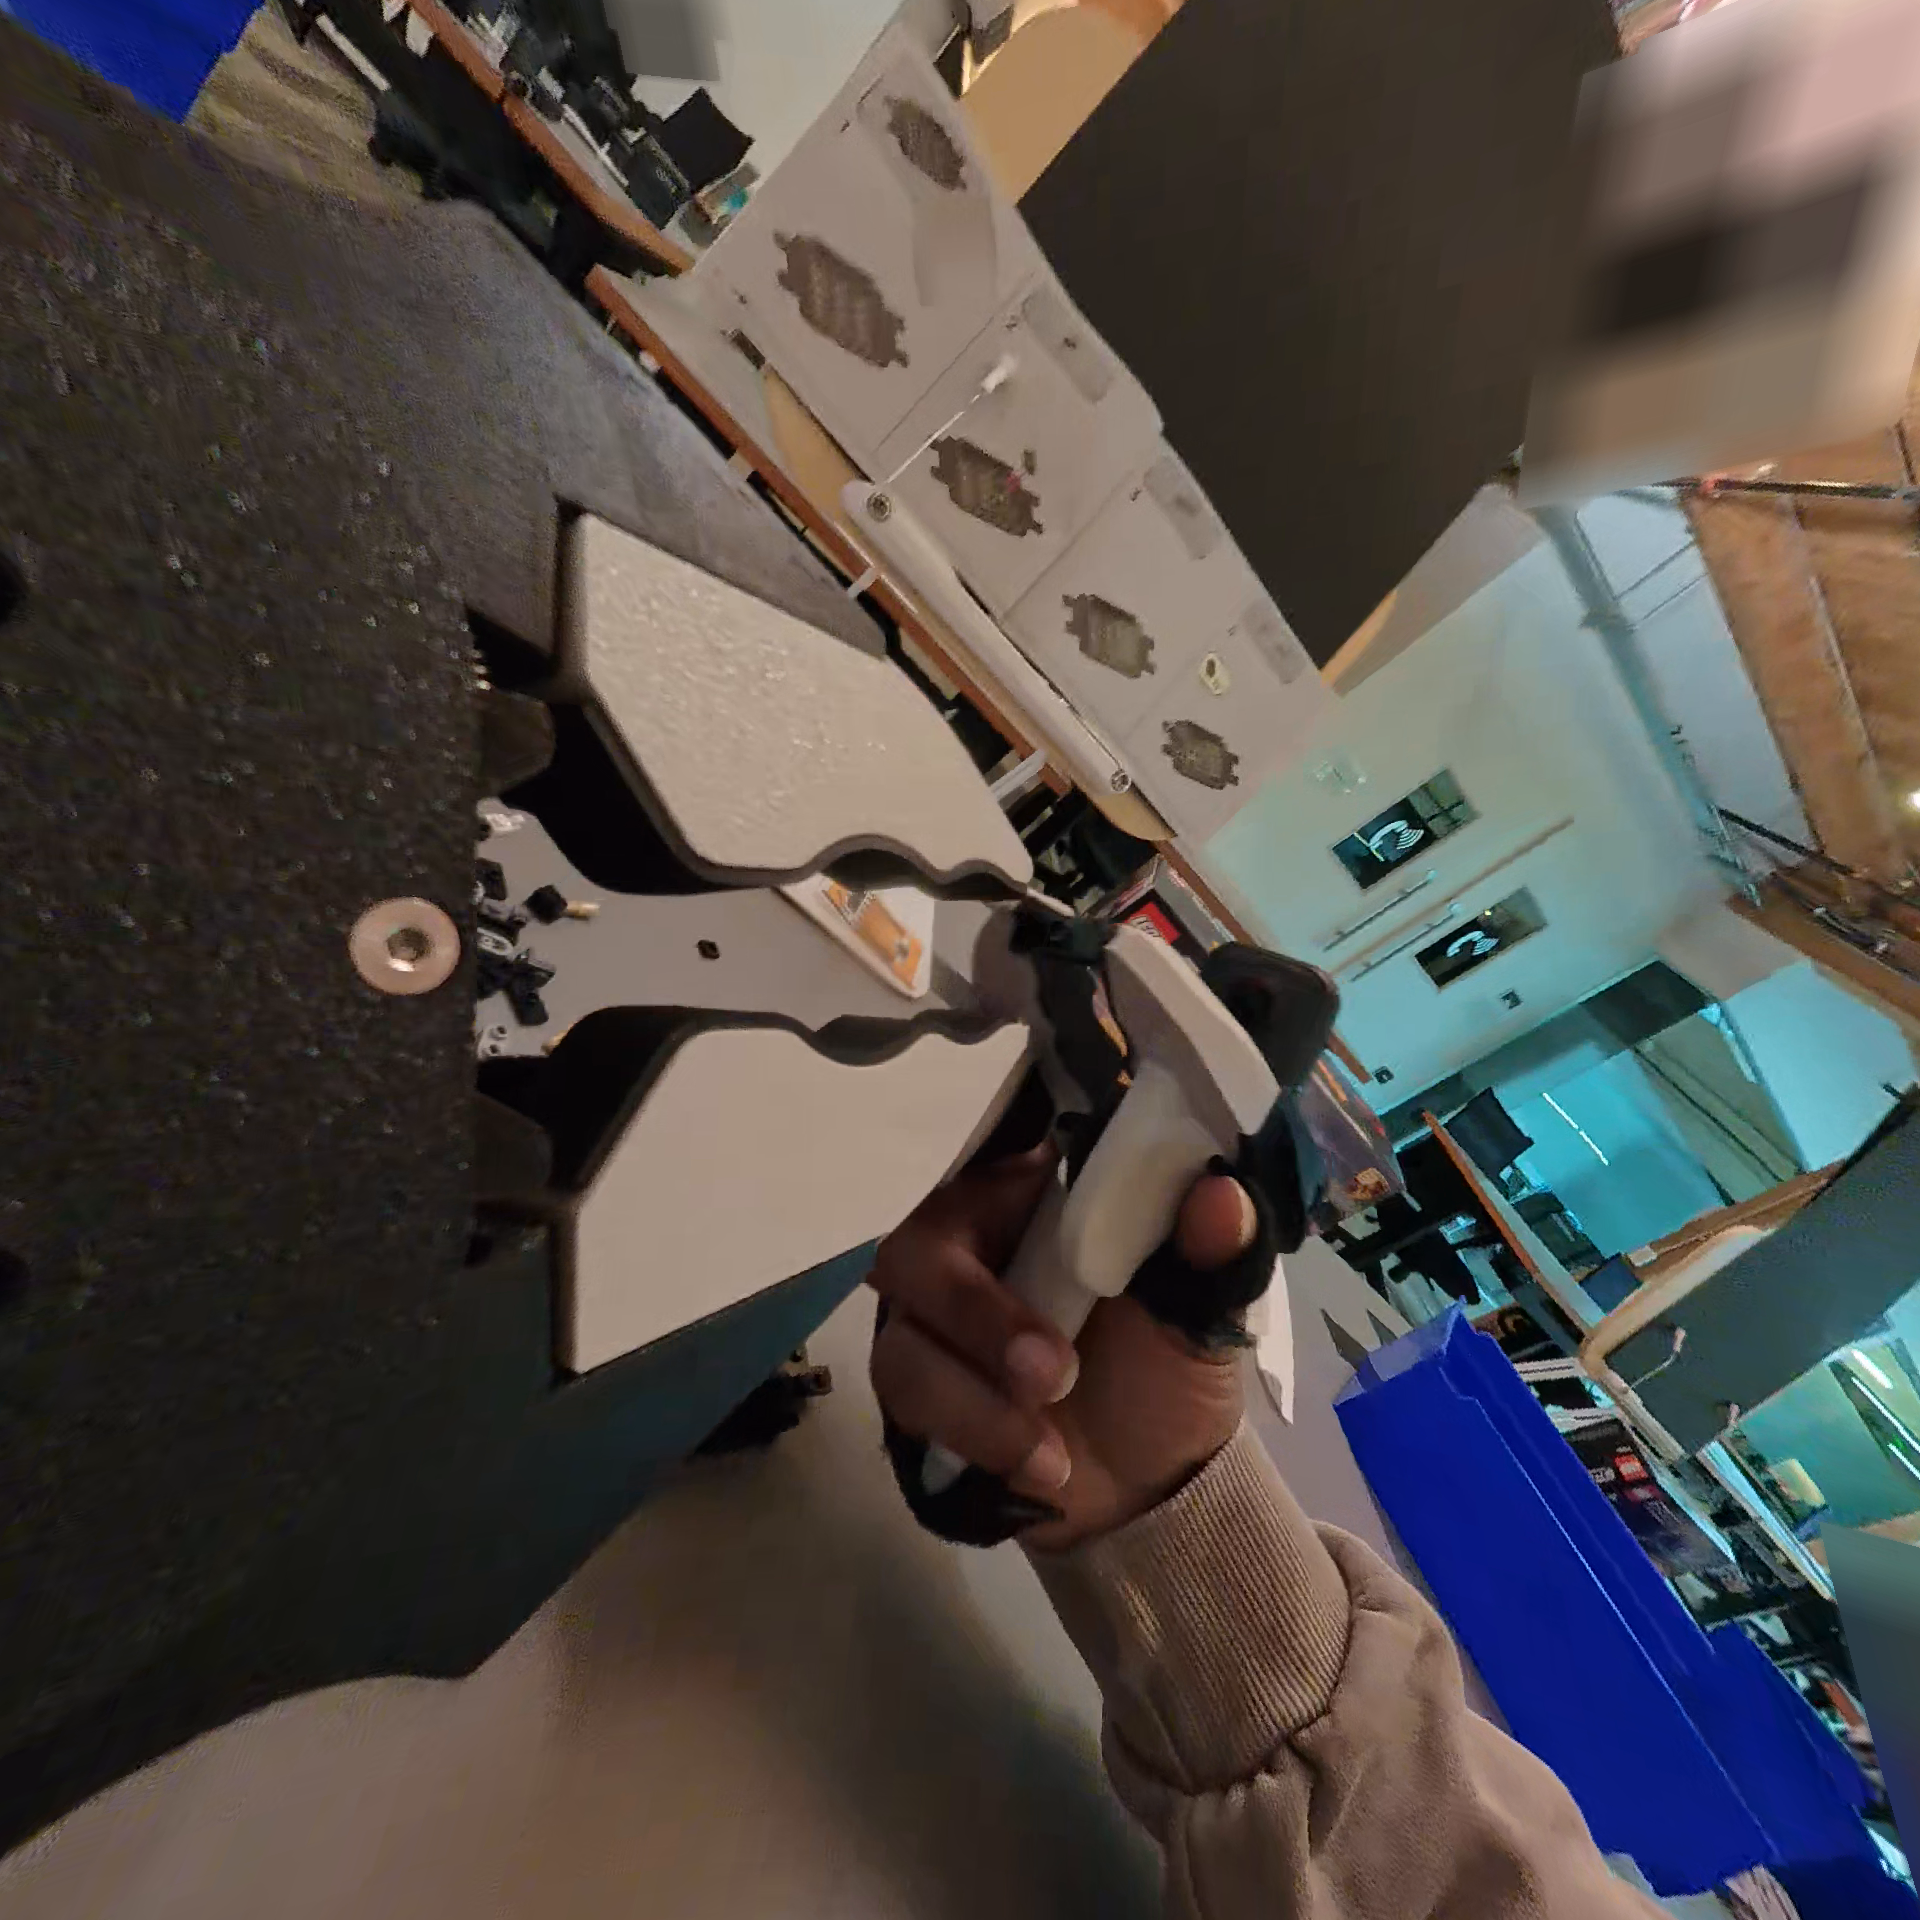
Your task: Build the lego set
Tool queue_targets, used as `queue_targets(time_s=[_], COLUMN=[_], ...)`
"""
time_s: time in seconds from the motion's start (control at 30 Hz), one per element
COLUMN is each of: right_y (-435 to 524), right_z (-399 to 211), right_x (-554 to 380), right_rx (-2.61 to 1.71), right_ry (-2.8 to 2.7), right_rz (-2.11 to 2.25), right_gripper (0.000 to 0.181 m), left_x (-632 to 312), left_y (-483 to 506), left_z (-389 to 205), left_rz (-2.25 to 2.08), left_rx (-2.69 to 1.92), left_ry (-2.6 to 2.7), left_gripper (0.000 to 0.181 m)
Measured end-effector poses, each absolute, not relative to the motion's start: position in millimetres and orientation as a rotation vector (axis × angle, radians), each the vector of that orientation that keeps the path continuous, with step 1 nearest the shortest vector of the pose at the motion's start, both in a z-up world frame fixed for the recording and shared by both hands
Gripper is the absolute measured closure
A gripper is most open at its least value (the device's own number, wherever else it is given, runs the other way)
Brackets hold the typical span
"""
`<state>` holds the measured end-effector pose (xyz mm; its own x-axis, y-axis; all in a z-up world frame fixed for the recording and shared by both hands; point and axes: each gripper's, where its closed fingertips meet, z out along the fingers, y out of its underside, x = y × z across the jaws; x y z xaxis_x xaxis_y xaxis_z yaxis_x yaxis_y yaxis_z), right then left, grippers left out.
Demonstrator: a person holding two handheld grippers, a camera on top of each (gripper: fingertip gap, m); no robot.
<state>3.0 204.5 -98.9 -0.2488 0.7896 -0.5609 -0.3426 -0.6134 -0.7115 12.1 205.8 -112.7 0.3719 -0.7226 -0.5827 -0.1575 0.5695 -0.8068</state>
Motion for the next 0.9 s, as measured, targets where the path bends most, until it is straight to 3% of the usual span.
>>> queue_targets(time_s=[0.2, 0.57, 0.9], right_y=[198.5, 193.5, 194.8], right_z=[-103.6, -117.2, -142.9], right_x=[3.4, 9.3, 19.8], right_rx=[-1.252, -1.325, -1.697], right_ry=[-0.566, -0.596, -0.911], right_rz=[2.021, 2.004, 1.360], right_gripper=[0.166, 0.165, 0.151], left_x=[9.3, 13.6, 19.9], left_y=[201.4, 197.6, 202.2], left_z=[-114.5, -125.9, -147.7], left_rz=[-0.418, -0.401, -0.245], left_rx=[-0.910, -0.906, -0.908], left_ry=[1.194, 1.260, 1.362], left_gripper=[0.178, 0.179, 0.180])
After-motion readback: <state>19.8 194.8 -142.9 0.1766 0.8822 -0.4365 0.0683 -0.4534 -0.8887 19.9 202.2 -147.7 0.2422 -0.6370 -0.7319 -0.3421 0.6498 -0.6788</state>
